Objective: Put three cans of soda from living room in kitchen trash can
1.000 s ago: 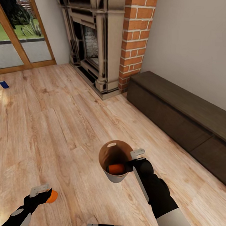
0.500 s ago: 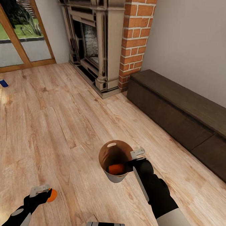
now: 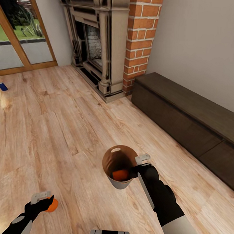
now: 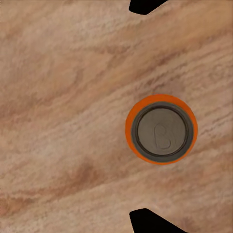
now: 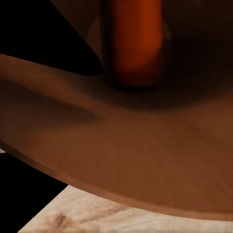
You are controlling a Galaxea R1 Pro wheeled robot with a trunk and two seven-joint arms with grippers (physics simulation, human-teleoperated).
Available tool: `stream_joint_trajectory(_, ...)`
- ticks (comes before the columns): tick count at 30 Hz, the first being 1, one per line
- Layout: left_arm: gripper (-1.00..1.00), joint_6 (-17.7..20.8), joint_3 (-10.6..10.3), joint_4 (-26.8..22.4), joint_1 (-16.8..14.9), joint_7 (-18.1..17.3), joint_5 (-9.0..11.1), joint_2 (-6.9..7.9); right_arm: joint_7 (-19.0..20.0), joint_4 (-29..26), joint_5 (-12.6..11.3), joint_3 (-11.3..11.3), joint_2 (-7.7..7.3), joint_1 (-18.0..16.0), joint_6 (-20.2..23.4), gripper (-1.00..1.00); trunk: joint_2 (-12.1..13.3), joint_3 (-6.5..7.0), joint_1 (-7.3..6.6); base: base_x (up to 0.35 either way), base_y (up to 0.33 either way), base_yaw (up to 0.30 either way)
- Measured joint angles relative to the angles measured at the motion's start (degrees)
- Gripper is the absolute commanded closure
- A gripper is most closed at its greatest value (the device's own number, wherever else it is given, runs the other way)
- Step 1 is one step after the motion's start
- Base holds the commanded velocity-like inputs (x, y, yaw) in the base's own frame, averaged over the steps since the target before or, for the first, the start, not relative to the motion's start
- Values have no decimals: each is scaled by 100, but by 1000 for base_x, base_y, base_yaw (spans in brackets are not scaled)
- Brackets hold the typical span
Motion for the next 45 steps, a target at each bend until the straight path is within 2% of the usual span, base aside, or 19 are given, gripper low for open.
stream_joint_trajectory(3,-100,0,0,0,0,0,0,0,3,-2,-53,3,0,0,-4,100,0,-11,0,6,0,0)
stream_joint_trajectory(25,-100,0,1,0,0,0,0,0,0,-30,-26,6,6,-1,-3,100,0,-193,0,0,0,0)
stream_joint_trajectory(32,-100,0,2,0,0,0,0,0,1,-255,-21,6,1,-7,-2,100,0,-206,0,0,0,0)
stream_joint_trajectory(45,-100,0,1,0,0,0,0,0,0,-304,-9,5,9,-123,1,100,0,-207,0,49,0,0)
